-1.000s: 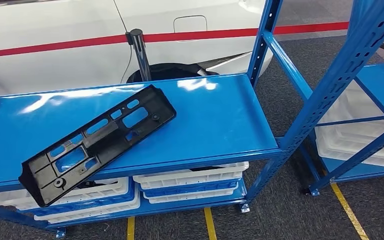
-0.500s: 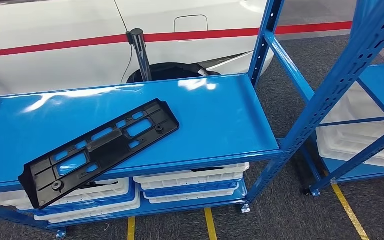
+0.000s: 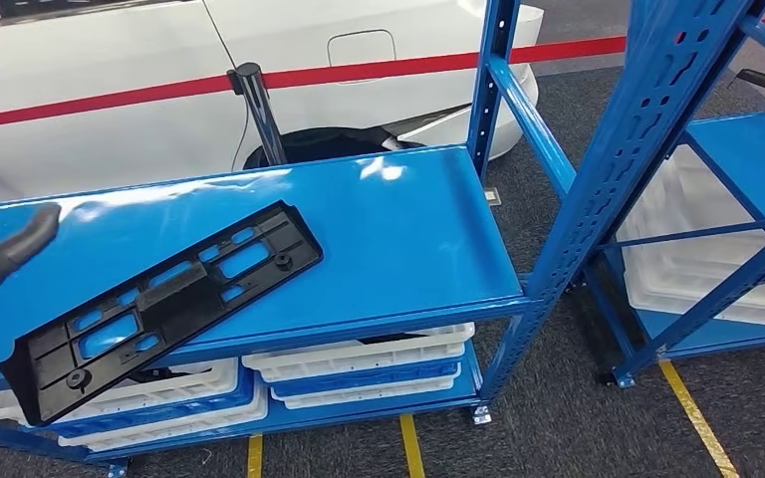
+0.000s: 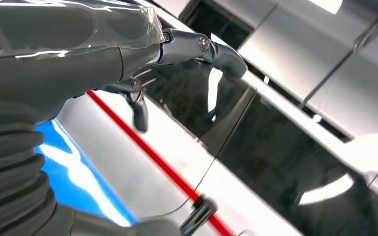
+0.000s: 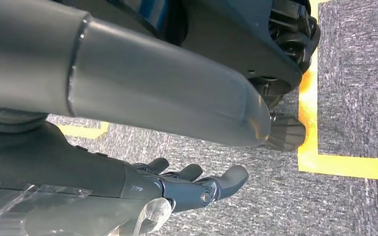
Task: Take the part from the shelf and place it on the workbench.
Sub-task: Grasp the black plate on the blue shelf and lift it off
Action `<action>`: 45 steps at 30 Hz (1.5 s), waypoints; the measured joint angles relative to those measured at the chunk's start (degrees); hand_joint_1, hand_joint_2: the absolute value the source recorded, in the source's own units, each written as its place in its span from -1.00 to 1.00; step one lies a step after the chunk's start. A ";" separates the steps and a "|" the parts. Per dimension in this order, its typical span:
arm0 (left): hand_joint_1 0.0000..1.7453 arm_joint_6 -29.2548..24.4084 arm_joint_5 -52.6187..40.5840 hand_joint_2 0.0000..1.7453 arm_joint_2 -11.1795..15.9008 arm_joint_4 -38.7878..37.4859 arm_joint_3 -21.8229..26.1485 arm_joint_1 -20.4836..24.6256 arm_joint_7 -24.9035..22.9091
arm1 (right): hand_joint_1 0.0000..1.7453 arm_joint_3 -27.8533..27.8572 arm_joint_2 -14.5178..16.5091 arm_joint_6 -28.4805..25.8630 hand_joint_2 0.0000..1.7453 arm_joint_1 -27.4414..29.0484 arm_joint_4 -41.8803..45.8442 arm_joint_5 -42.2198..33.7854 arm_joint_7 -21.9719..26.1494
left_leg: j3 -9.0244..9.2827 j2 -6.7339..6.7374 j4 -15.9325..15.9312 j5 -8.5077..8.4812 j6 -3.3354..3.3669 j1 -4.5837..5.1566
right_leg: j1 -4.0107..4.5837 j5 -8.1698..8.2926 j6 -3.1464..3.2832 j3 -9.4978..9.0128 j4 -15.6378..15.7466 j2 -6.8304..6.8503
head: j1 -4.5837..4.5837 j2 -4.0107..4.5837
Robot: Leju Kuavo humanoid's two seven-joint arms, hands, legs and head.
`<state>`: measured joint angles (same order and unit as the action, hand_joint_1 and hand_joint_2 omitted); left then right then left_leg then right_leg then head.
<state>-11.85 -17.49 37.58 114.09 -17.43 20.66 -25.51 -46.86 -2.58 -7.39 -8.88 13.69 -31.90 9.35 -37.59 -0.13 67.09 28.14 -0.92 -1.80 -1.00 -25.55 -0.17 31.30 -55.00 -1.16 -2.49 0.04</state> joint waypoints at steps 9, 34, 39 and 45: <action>-1.00 15.71 2.01 1.00 0.96 -0.95 -6.11 2.20 -5.42 | -1.00 0.00 0.04 0.16 -1.00 -0.16 -0.07 -0.04 0.12 | 6.31 0.31 -13.80 -5.18 2.15 0.44 | 0.39 -2.83 -2.16 1.48 -3.71 0.40 | 0.14 0.00; -1.00 38.16 9.03 1.00 3.04 -1.40 -34.38 3.97 -14.21 | -1.00 0.03 -0.42 -0.22 -1.00 1.70 -0.31 -2.72 1.69 | 5.84 0.35 -11.63 -3.64 2.62 2.01 | 1.28 -0.19 0.16 0.72 -0.93 0.12 | 0.11 0.00; -1.00 40.71 5.47 1.00 3.69 -0.70 -35.91 2.22 -14.21 | -1.00 0.09 -0.73 -0.36 -1.00 2.15 -0.39 -3.19 1.97 | 6.37 0.49 -13.02 -4.38 3.15 1.61 | 1.18 -2.43 -0.96 1.86 -3.83 0.29 | 0.23 0.00; -1.00 47.92 -7.68 1.00 3.64 0.03 -34.80 -3.88 -14.41 | -1.00 0.19 -0.81 -0.90 -1.00 2.78 -0.54 -4.48 2.54 | 6.46 0.50 -12.93 -4.33 3.22 0.93 | -0.03 -7.19 -2.63 7.38 -16.21 0.71 | 0.41 0.00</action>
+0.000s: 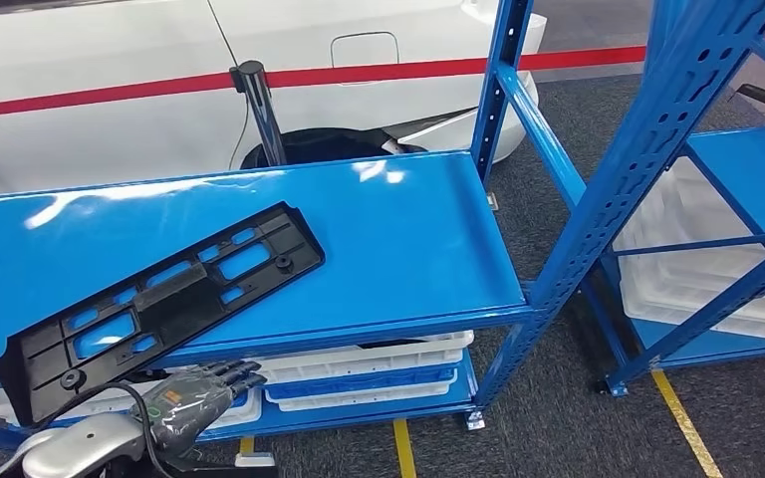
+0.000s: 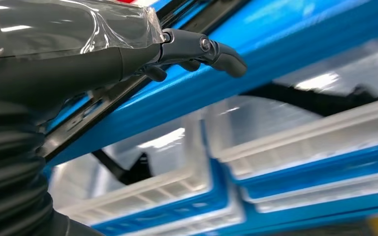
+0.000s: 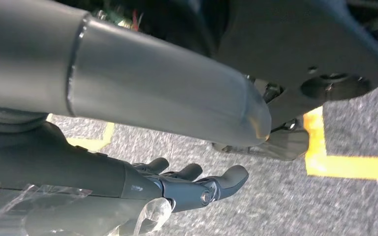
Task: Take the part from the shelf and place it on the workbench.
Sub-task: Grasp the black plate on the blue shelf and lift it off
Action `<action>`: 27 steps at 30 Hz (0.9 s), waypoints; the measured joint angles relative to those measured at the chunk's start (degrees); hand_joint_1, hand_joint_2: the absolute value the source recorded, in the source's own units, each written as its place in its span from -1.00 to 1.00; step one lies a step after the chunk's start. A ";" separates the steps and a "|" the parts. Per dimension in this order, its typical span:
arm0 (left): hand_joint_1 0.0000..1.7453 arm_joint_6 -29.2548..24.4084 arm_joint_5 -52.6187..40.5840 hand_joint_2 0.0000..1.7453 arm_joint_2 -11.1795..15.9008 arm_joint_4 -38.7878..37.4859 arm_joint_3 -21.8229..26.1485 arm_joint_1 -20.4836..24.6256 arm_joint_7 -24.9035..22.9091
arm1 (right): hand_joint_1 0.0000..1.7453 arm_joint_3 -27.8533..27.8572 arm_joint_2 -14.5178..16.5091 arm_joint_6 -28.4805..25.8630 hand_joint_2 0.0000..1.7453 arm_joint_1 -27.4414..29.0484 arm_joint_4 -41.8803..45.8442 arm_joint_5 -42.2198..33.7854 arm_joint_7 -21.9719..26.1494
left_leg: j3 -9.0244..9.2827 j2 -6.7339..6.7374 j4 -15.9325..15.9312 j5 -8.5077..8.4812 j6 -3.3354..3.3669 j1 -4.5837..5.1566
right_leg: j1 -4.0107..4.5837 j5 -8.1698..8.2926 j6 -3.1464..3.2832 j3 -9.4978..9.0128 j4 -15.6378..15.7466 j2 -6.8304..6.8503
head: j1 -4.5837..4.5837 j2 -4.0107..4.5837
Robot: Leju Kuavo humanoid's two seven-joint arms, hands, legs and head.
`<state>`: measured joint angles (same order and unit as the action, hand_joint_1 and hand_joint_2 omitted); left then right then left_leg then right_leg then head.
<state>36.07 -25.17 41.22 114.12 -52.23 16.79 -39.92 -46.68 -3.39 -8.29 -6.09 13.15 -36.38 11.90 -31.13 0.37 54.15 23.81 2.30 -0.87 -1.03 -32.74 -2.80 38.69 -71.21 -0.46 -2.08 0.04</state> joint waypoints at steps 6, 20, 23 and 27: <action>-1.00 -1.30 -12.33 1.00 -0.50 2.03 3.71 -5.23 -0.09 | -1.00 0.09 -0.02 -0.35 -1.00 0.06 -0.12 -1.21 0.02 | 0.26 -0.29 0.80 0.83 -2.36 -0.44 | -0.42 5.61 0.57 -7.24 14.39 -0.54 | -0.02 0.00; -1.00 -11.86 -32.80 1.00 -2.41 5.90 11.59 -12.16 -0.20 | -1.00 1.10 -0.02 -1.12 -1.00 0.12 -0.13 -3.38 0.09 | 0.76 -0.19 1.26 2.04 -1.65 0.26 | 0.24 6.11 1.72 -7.20 14.63 -0.44 | -0.20 0.00; -1.00 -15.07 -35.66 1.00 -2.97 6.63 13.58 -14.02 -0.21 | -1.00 1.38 -0.05 -1.25 -1.00 0.13 -0.13 -3.68 0.06 | 0.73 -0.22 0.87 1.60 -0.87 0.35 | 0.19 5.93 0.69 -7.24 14.74 -0.36 | -0.17 0.00; -1.00 -17.28 -35.92 1.00 -3.62 7.07 16.35 -16.70 -0.21 | -1.00 1.47 -0.05 -1.28 -1.00 0.18 -0.13 -3.98 -0.04 | 0.83 -0.06 0.37 1.12 0.17 0.13 | 0.23 -0.40 0.19 -2.22 3.63 -0.10 | -0.04 0.00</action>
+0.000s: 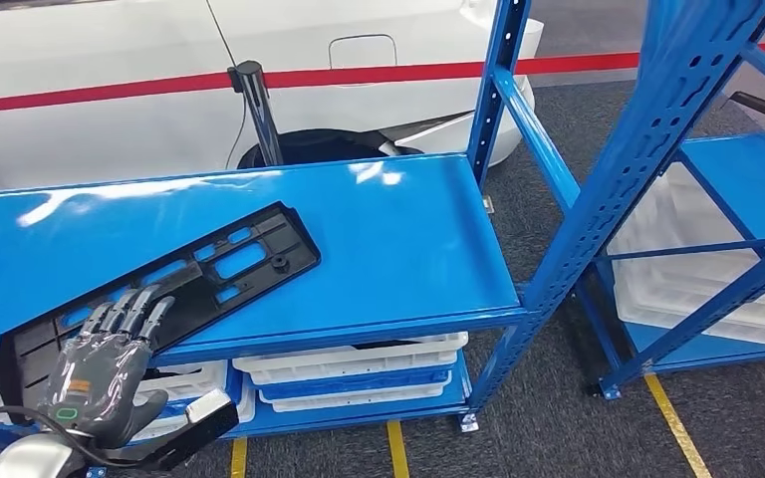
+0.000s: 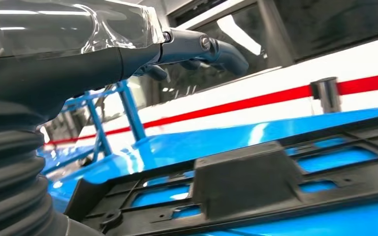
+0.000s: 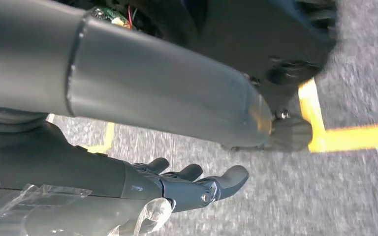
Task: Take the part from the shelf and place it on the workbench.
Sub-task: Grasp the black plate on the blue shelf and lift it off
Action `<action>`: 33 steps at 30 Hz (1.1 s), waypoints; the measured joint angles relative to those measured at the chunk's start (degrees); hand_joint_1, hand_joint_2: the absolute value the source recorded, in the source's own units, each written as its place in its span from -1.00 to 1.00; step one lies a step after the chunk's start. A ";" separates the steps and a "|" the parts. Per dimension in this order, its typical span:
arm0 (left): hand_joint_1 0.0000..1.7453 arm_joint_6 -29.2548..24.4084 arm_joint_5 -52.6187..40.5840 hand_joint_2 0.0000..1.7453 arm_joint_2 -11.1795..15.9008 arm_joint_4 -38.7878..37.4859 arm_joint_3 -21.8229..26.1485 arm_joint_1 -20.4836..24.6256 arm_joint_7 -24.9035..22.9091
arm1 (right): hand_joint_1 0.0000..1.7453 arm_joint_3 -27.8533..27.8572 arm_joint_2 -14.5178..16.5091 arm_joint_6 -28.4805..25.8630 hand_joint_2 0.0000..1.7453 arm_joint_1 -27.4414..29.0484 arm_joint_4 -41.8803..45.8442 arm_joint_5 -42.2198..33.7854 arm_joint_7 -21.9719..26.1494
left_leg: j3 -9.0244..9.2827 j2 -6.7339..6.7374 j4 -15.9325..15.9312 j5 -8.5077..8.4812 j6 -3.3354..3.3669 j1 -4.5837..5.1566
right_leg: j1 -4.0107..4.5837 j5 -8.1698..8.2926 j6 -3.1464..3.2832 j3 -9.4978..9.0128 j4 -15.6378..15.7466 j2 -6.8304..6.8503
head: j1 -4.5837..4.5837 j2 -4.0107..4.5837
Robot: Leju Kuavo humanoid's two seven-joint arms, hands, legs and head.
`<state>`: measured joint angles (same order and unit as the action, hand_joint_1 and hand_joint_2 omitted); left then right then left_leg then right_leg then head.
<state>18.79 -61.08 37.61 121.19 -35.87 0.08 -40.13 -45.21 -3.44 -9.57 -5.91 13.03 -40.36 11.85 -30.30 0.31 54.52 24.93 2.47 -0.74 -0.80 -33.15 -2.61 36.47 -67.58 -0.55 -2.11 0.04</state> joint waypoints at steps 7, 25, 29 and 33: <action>-1.00 -2.40 -1.53 1.00 -1.19 -0.04 5.84 -6.27 0.00 | -1.00 0.09 -0.13 -0.07 -1.00 0.08 0.00 -0.46 -0.08 | 0.31 -0.16 0.21 0.41 -0.46 0.44 | 0.12 6.00 0.69 -4.62 9.62 0.02 | 0.02 0.00; -1.00 -9.61 6.32 1.00 -3.23 -6.33 16.11 -14.53 -0.02 | -1.00 0.19 -0.31 -0.18 -1.00 -0.19 0.00 -0.28 -0.21 | -0.55 -0.18 0.73 0.53 -0.97 0.75 | 0.68 6.45 1.30 -5.69 12.04 0.25 | -0.22 0.00; -1.00 -10.53 7.36 1.00 -3.67 -8.27 17.25 -15.30 -0.04 | -1.00 0.18 -0.49 -0.19 -1.00 -0.15 0.00 -0.25 -0.27 | -0.40 -0.06 0.28 0.01 0.53 0.55 | 0.46 2.53 0.47 -3.13 5.90 0.26 | -0.14 0.00; -1.00 -12.73 8.93 1.00 -4.22 -10.78 17.82 -15.88 -0.04 | -1.00 0.14 -0.47 -0.17 -1.00 -0.01 0.00 -0.23 -0.60 | -0.43 -0.09 0.30 0.05 0.85 0.88 | 0.51 -1.55 0.59 2.36 -5.50 0.26 | -0.11 0.00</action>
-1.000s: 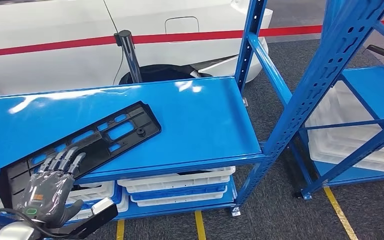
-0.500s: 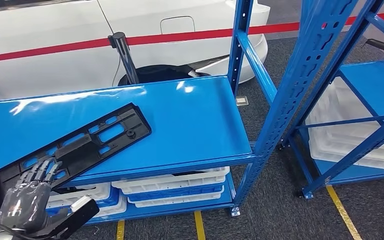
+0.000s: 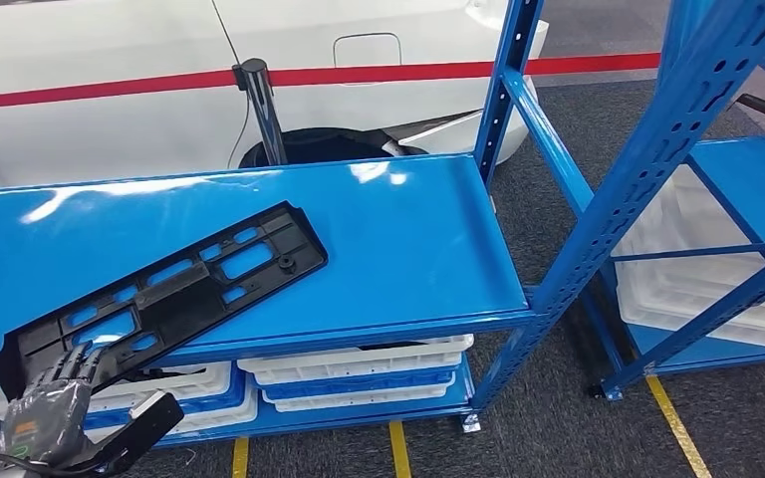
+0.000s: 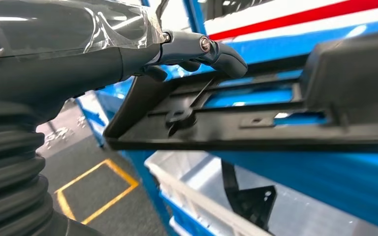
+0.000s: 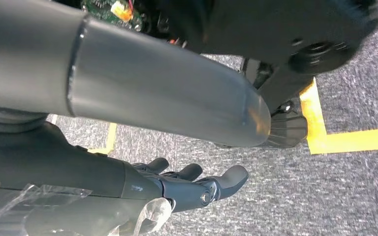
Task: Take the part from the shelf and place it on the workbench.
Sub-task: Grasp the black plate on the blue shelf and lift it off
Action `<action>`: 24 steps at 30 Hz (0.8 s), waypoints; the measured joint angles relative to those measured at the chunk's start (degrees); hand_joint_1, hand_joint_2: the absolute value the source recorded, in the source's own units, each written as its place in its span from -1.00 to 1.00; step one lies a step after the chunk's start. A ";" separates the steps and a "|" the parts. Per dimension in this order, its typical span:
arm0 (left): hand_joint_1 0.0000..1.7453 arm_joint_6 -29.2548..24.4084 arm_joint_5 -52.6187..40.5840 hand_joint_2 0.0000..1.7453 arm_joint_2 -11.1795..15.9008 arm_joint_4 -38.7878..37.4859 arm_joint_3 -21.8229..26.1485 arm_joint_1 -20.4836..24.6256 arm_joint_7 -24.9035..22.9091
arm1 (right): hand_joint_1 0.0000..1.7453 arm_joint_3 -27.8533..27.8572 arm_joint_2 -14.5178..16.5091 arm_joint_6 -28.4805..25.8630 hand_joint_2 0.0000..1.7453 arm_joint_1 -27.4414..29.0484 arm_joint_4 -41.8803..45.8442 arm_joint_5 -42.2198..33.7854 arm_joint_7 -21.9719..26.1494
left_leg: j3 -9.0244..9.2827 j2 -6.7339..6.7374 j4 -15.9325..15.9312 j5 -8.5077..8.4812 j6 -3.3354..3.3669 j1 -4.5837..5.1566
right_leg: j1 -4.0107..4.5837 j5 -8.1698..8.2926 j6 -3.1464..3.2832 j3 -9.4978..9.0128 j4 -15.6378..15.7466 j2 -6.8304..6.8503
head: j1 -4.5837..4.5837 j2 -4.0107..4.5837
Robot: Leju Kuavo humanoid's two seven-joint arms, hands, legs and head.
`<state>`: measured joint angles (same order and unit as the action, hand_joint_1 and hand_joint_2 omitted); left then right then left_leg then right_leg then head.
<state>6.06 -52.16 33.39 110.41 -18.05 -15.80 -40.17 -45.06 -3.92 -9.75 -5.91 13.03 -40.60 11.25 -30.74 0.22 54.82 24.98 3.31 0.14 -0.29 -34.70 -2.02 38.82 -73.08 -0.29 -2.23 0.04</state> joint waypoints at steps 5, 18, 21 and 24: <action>-1.00 -2.47 1.19 1.00 -0.48 -2.87 0.39 -0.27 0.01 | -1.00 -0.01 -0.26 0.01 -1.00 -0.10 0.00 0.23 -0.10 | 0.26 -0.23 0.12 0.21 -0.41 0.44 | 0.53 7.56 1.32 -7.92 16.65 0.05 | -0.01 -0.01; -1.00 -6.90 -3.51 1.00 -0.97 -9.97 1.60 -0.38 0.02 | -1.00 -0.18 -0.20 0.15 -1.00 -0.16 -0.02 0.84 0.04 | -2.97 -0.19 7.45 2.79 -3.84 -1.28 | -0.21 8.18 1.96 -8.65 18.08 0.16 | -0.13 0.00; -1.00 -8.51 -4.93 1.00 -0.99 -11.25 2.06 -0.34 0.02 | -1.00 -0.27 -0.21 0.08 -1.00 -0.24 -0.03 0.93 0.07 | 0.27 -0.21 -0.05 0.23 -3.07 -0.84 | 0.08 7.91 1.21 -8.79 18.08 0.12 | -0.10 0.00; -1.00 -10.66 -5.10 1.00 -0.99 -12.45 2.25 -0.29 0.02 | -1.00 -0.31 -0.35 -0.02 -1.00 -0.32 -0.04 0.99 0.13 | 0.24 -0.22 -0.28 -0.03 -1.94 -0.70 | 0.01 7.48 0.34 -8.71 17.78 0.13 | -0.06 0.00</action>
<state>-4.60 -57.26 32.39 97.96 -15.80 -16.09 -40.15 -45.37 -4.27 -9.76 -6.24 12.98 -39.60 11.38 -30.50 0.00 54.55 24.95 1.38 -0.55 -0.28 -27.21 -1.68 30.11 -55.30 -0.16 -2.29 0.04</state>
